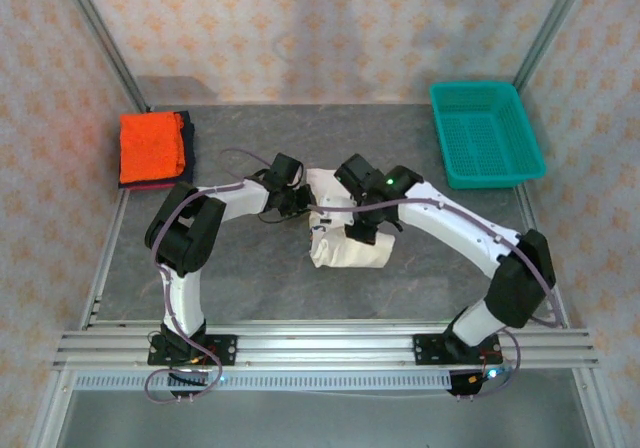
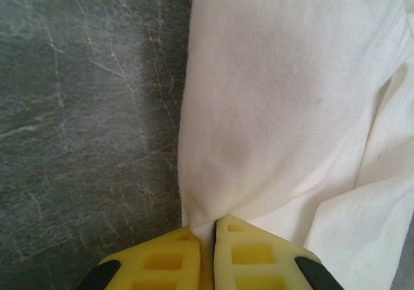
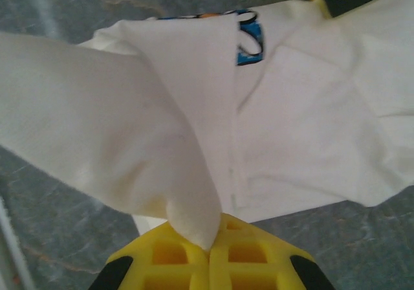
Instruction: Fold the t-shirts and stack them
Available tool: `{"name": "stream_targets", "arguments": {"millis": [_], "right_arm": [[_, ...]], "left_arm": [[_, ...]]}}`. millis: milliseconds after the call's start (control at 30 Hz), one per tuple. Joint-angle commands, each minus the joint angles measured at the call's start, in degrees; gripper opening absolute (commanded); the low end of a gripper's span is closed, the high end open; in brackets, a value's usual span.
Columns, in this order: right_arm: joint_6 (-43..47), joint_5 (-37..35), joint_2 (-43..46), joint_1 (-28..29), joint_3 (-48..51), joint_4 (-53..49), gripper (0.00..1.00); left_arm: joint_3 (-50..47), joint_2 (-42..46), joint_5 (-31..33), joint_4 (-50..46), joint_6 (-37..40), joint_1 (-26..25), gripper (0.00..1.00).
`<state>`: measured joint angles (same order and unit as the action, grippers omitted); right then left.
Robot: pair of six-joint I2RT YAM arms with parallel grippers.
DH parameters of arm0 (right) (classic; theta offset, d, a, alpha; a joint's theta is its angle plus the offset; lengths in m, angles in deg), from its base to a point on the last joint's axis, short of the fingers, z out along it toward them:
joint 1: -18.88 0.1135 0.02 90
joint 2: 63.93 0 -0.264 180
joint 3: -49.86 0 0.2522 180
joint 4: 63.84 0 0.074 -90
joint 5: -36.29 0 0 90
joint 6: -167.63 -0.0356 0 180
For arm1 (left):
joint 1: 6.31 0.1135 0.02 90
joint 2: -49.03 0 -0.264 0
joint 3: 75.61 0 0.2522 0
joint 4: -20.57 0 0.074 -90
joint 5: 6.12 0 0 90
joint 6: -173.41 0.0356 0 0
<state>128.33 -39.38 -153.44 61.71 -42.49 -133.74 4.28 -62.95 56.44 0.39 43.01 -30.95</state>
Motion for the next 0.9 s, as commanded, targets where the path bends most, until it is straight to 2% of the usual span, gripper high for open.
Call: {"name": "stream_targets", "arguments": {"millis": [0,367,733,867], "right_arm": [[4.56,-3.10,-3.10,-1.78,-4.86,-1.57,0.00],[9.16,-4.20,-12.80,-6.16,-16.69,-2.35,0.00],[13.48,-6.00,-24.87,-7.27,-30.60,-6.63,0.00],[14.55,-6.14,-29.42,-7.82,-36.00,-8.49,0.00]], "left_arm": [[-3.54,-0.78,-0.24,-4.19,0.95,0.30,0.10],[-7.40,-0.76,-1.21,-0.50,-0.46,1.09,0.09],[-9.28,-0.61,-1.73,0.90,-0.80,2.19,0.08],[-9.83,-0.60,-2.09,1.06,-0.49,2.48,0.04]]}}
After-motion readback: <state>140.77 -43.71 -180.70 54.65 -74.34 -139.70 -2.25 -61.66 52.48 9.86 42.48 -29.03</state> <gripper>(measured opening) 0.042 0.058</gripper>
